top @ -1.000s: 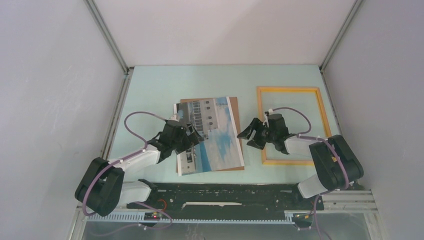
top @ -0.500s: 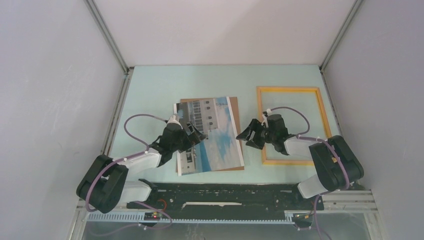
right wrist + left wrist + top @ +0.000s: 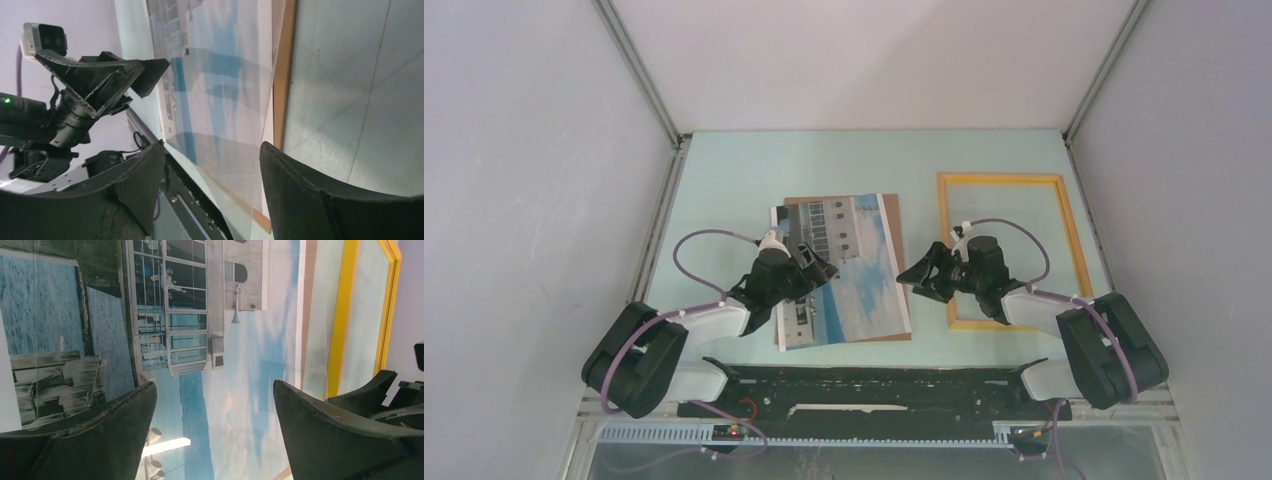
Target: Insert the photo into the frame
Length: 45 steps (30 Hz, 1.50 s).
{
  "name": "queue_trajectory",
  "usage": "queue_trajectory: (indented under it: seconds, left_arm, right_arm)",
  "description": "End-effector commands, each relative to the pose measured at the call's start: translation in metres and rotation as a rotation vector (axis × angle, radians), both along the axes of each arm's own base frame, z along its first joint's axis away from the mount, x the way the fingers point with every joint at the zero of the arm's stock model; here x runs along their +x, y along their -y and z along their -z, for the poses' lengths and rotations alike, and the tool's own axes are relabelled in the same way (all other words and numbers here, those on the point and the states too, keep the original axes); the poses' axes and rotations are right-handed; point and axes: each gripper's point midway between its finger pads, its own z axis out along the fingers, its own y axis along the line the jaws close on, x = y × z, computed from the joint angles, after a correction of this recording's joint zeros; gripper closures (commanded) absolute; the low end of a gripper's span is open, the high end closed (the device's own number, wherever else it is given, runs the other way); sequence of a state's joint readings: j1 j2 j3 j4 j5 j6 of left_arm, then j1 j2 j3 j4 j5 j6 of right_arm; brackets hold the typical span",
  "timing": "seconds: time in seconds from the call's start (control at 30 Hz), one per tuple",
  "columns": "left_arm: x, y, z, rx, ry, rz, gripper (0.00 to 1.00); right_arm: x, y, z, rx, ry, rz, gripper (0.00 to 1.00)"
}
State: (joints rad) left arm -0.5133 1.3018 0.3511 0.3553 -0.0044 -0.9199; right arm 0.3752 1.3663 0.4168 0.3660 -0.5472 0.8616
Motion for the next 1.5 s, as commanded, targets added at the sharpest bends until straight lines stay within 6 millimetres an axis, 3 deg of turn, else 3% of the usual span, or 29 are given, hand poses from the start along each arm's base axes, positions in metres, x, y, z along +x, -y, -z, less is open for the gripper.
queue_trajectory:
  seconds: [0.0,0.2,0.47,0.7,0.9,0.97,1.03,1.17,1.27,1.47]
  left_arm:
    - [-0.046,-0.026,0.055,0.128,-0.202,-0.008,0.00]
    - [-0.045,-0.020,0.049,0.110,-0.187,0.001,0.00]
    - [-0.049,-0.012,0.047,0.086,-0.190,0.019,0.00]
    - [-0.049,-0.005,0.040,0.070,-0.172,0.035,0.00]
    - [-0.047,-0.003,0.028,0.072,-0.136,0.052,0.00]
    - [-0.045,-0.001,0.017,0.074,-0.108,0.075,0.00]
    - [-0.044,0.003,0.000,0.070,-0.064,0.116,0.00]
    - [-0.041,0.005,-0.044,0.056,0.063,0.168,0.00]
    - [-0.042,-0.005,-0.072,0.081,0.133,0.160,0.00]
    - [-0.038,-0.023,-0.093,0.048,0.193,0.085,0.00]
  right_arm:
    - [-0.014,-0.017,-0.035,0.185,0.012,-0.055,0.24]
    - [-0.007,-0.017,-0.041,0.241,-0.017,0.018,0.31]
    - [-0.008,-0.028,-0.068,0.379,0.019,0.032,0.36]
    - [0.003,-0.038,-0.044,0.269,0.006,0.072,0.48]
    - [0.010,-0.034,-0.028,0.162,0.020,0.096,0.76]
    - [0.013,-0.030,-0.026,0.098,0.042,0.092,0.91]
    - [0.012,-0.024,-0.025,0.033,0.068,0.085,1.00]
    - [0.005,-0.010,-0.034,-0.068,0.151,0.042,1.00]
    - [-0.003,-0.002,-0.045,-0.112,0.228,-0.003,1.00]
    - [-0.028,0.011,-0.070,-0.093,0.324,-0.129,1.00]
